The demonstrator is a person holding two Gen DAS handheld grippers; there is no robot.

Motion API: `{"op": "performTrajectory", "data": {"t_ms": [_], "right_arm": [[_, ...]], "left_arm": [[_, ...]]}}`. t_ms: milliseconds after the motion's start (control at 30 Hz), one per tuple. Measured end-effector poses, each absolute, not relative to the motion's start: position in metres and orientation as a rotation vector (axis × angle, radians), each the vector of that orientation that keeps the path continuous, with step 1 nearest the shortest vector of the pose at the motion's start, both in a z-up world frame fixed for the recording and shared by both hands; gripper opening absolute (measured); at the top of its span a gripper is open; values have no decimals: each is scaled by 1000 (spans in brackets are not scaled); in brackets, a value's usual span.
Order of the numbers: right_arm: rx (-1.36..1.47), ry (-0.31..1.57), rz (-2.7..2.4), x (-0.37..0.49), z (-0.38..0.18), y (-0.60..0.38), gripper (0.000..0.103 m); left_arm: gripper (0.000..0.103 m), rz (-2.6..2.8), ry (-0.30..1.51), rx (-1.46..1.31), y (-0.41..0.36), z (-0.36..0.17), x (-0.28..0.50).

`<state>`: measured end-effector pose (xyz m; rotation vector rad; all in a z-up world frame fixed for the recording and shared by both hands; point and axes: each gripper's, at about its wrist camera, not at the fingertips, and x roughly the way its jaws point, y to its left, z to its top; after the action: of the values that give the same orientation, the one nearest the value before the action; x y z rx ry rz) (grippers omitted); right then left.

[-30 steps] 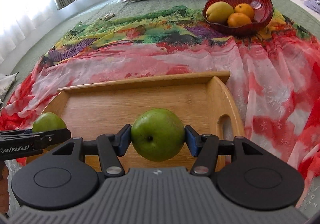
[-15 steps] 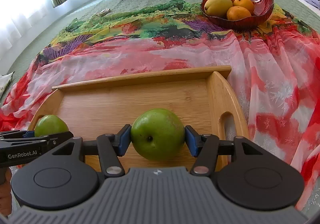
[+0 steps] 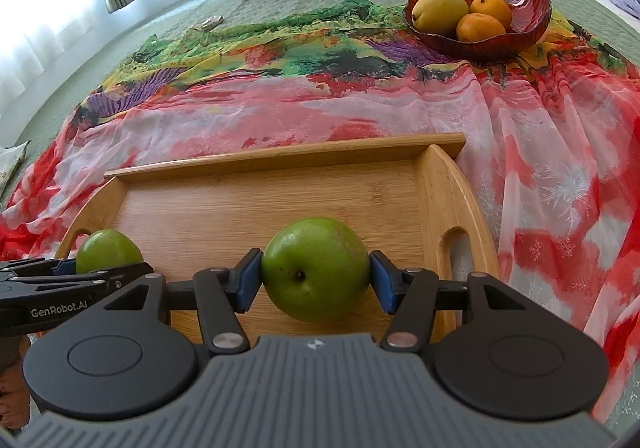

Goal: Organize fruits
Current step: 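Carry the green citrus with the left tool while the right tool carries the apple over the tray, then lower and release the green citrus with the left tool while the right tool releases the apple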

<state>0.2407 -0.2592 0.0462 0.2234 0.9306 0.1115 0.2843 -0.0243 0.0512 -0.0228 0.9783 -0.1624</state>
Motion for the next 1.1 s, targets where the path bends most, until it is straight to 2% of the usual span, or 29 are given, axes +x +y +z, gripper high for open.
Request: {"op": "performTrajectory", "data": {"t_ms": [1100], "right_arm": [[348,923,76,258,41,-270,62]], "left_arm": [[55,-155,959,-46,-24,50,306]]}}
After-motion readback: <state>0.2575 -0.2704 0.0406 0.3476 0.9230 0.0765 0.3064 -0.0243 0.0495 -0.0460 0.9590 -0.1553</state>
